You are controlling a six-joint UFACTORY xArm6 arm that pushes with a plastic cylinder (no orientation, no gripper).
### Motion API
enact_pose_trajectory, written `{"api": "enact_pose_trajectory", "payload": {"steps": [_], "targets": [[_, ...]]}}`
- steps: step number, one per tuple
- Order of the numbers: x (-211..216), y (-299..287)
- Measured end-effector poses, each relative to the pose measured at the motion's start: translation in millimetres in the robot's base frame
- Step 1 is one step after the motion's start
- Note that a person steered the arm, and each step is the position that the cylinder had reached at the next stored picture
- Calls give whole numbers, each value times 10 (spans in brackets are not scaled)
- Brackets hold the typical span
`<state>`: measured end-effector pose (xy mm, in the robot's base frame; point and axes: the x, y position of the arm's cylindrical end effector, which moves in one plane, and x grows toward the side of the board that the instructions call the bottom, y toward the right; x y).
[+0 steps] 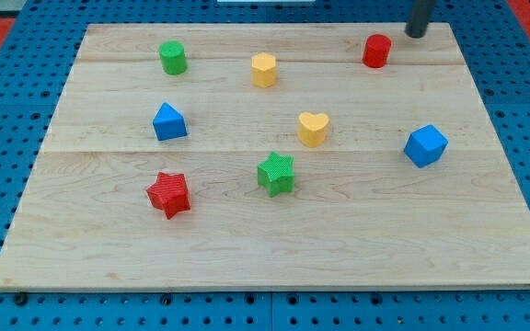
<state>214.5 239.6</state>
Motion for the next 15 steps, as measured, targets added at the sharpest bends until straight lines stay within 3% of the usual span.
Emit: {"api": "enact_pose_trajectory", "payload": {"steps": [3,5,7,9,10,12,13,15], "targets": [[230,-957],[358,-612],[621,-1256],[880,-537],[1041,-745],[984,-1021],[918,-767],[615,-1516]]}}
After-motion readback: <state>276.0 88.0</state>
